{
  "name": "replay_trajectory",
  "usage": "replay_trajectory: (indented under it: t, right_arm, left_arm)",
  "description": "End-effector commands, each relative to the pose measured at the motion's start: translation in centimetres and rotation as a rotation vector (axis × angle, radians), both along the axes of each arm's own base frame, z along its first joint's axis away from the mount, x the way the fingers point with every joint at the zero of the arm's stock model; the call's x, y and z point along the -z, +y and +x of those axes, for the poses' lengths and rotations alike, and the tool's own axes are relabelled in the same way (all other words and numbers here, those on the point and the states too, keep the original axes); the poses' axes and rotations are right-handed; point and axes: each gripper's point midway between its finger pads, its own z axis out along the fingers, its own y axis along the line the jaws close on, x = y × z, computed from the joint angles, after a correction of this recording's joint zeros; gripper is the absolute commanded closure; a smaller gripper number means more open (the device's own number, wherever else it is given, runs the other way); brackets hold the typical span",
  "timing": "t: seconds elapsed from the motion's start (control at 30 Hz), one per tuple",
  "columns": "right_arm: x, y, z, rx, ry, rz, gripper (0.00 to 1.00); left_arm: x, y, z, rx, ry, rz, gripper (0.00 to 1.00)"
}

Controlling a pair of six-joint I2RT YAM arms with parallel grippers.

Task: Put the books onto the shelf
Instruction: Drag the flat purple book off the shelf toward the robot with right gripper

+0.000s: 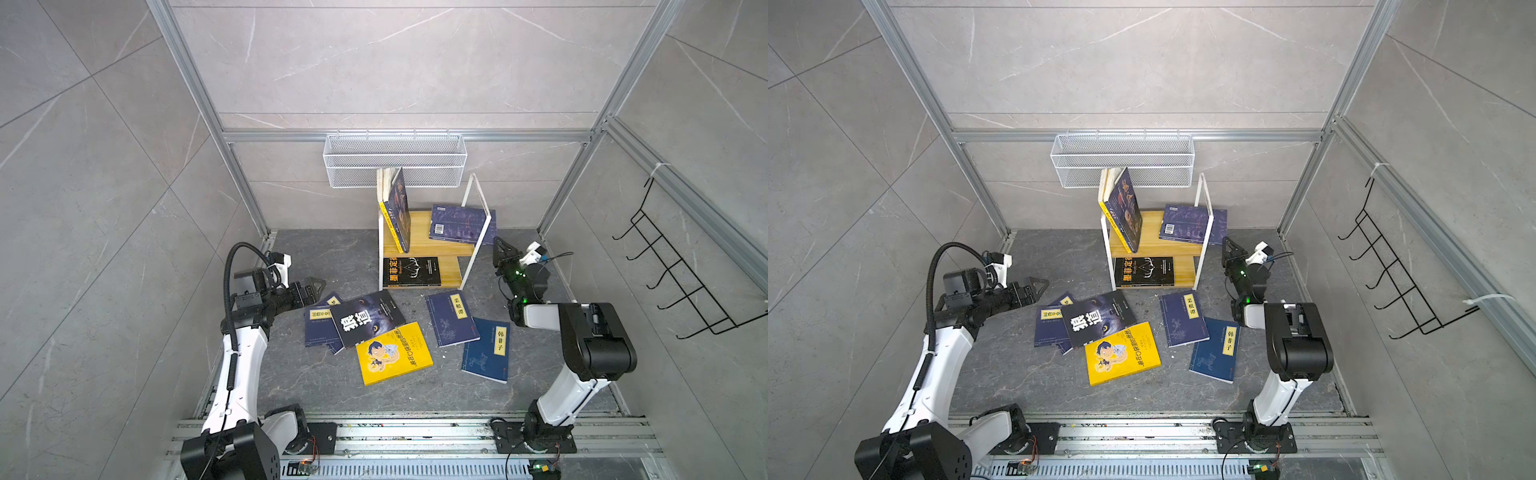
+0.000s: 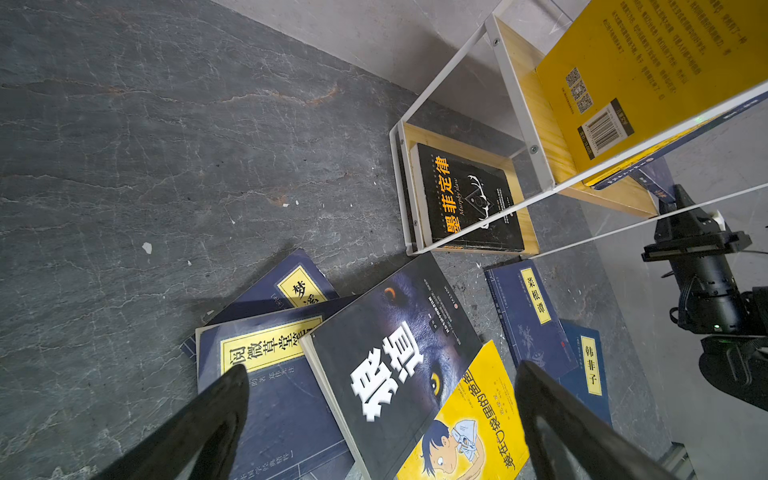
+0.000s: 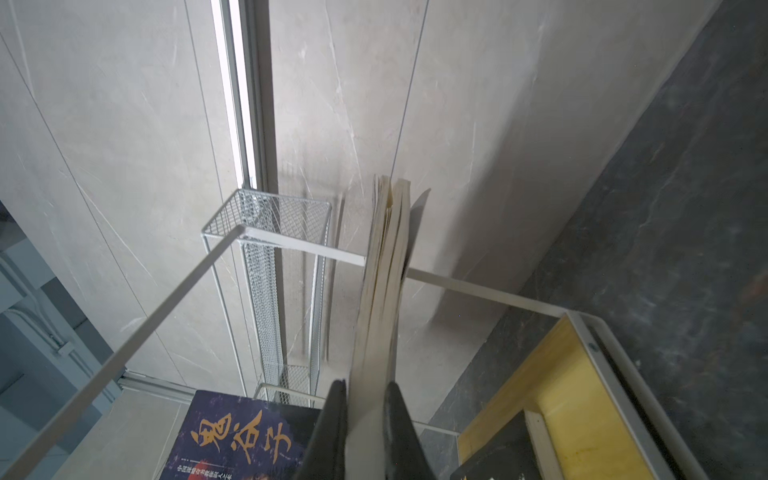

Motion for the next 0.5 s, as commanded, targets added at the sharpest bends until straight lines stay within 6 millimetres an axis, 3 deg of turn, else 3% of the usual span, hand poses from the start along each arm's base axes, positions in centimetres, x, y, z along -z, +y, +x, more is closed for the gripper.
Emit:
replay_trajectory:
  t: [0.0,0.13,0.27,0.47]
  right_arm:
    - [-2.4,-3.3,-2.0,0.111,-0.095,0.003,1.0]
    - [-2.0,-6.3,-4.4,0.183,-0.106,0.063,1.0]
    - [-2.5,-7.8,-7.7,0.254,-0.114,0.015,1.0]
    - [-3.1,-7.8,-12.8,0.314,-0.101,-0.069,1.0]
  left_arm:
    - [-0.7,-0.1,0.0,0.012,-0.034,-0.006,0.0]
    - [-0.8,-0.1,0.0,0.013,-0.024,-0.003,0.0]
    - [-0.9,-0.1,0.0,0.018,-0.033,0.004,0.0]
    - [-2.0,0.1,0.1,0.032,-0.047,0.048,0.0]
